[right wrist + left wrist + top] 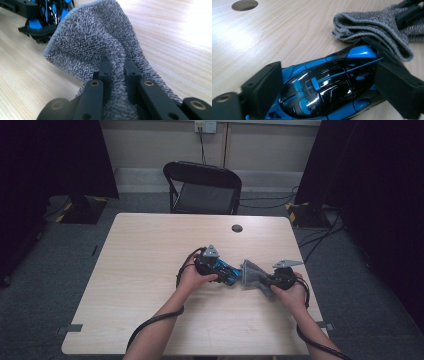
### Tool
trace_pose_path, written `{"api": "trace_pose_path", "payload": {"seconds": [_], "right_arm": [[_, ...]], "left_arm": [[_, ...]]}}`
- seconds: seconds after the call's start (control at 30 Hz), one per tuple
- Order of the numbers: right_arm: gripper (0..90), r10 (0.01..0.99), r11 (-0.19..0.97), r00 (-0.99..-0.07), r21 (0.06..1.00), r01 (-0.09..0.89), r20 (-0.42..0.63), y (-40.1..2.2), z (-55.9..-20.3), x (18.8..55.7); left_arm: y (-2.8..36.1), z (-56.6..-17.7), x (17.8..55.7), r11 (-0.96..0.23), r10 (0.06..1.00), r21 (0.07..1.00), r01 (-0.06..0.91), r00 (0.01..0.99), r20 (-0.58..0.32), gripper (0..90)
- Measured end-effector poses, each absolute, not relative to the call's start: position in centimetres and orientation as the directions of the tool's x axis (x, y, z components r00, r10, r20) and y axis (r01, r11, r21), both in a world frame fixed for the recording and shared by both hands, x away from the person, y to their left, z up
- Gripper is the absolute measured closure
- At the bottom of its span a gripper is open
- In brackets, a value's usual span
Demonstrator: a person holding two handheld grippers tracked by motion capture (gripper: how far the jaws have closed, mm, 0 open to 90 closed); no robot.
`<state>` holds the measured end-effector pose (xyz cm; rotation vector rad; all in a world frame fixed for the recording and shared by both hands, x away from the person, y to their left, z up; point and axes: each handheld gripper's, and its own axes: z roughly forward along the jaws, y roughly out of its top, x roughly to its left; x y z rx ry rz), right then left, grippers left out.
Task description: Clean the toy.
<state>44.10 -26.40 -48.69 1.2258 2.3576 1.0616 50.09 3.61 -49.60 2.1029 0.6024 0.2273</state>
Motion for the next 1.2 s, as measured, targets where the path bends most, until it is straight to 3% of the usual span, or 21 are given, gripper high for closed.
{"api": "trace_pose_path", "payload": {"seconds": [0.27, 0.6, 0.77, 1.2], "right_arm": [[79.7, 0.823, 0.367, -0.568, 0.730, 0.577, 0.035, -25.7, -48.5, 44.1], [79.8, 0.903, 0.340, -0.425, 0.724, 0.601, -0.072, -24.0, -48.3, 45.8], [79.9, 0.869, 0.418, -0.479, 0.704, 0.575, -0.125, -21.7, -48.8, 45.2], [80.8, 0.786, 0.434, -0.619, 0.707, 0.558, 0.006, -20.4, -48.5, 42.2]], "left_arm": [[3.6, -49.8, 50.1, -0.458, 0.506, 0.823, 0.335, 0.860, -0.069, 5.2], [3.5, -49.8, 50.1, -0.457, 0.505, 0.823, 0.337, 0.860, -0.071, 5.2], [3.6, -49.8, 50.1, -0.458, 0.507, 0.823, 0.336, 0.859, -0.069, 5.2], [3.8, -49.8, 50.2, -0.462, 0.511, 0.821, 0.336, 0.857, -0.063, 4.9]]}}
